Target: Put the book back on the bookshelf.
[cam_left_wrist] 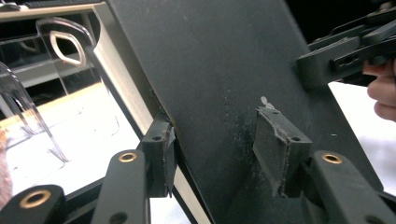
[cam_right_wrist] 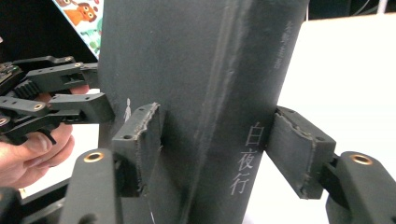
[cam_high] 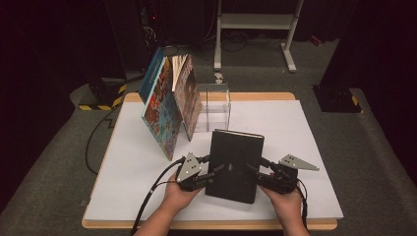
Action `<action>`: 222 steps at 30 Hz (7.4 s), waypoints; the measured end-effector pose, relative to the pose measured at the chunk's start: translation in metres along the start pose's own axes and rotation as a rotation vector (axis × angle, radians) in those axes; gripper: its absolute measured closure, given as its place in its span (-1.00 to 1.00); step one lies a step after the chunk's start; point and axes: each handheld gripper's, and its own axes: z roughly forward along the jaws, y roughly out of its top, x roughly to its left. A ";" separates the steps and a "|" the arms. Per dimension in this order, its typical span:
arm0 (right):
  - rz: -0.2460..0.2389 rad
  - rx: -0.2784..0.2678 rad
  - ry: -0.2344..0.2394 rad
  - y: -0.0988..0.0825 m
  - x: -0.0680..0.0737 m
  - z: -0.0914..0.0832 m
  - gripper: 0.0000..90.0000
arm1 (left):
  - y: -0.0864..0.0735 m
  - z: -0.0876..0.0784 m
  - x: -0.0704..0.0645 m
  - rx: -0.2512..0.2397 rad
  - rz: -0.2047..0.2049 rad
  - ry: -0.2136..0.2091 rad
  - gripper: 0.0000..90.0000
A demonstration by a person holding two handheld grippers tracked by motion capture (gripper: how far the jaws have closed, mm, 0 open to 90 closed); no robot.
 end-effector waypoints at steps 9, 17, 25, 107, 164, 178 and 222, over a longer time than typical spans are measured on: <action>-0.081 -0.063 -0.049 0.004 0.009 -0.011 -0.04 | 0.005 0.002 -0.001 -0.010 0.048 0.042 0.20; -0.112 -0.088 -0.026 -0.003 0.010 -0.016 -0.03 | -0.006 -0.010 -0.006 -0.001 0.057 0.054 0.26; -0.130 -0.106 -0.018 -0.008 0.013 -0.019 -0.02 | -0.015 -0.015 0.003 -0.005 -0.015 0.057 0.10; -0.200 -0.081 -0.181 0.077 0.047 0.047 0.20 | -0.077 -0.106 0.087 0.185 -0.276 0.381 -0.22; -0.171 -0.172 -0.457 0.147 0.003 0.217 0.19 | -0.074 -0.113 0.085 0.116 -0.301 0.307 -0.32; -0.156 -0.194 -0.458 0.129 0.005 0.215 0.16 | -0.073 -0.110 0.083 0.123 -0.289 0.309 -0.31; -0.015 -0.132 -0.256 0.120 0.023 0.192 0.14 | -0.073 -0.109 0.084 0.161 -0.281 0.318 -0.31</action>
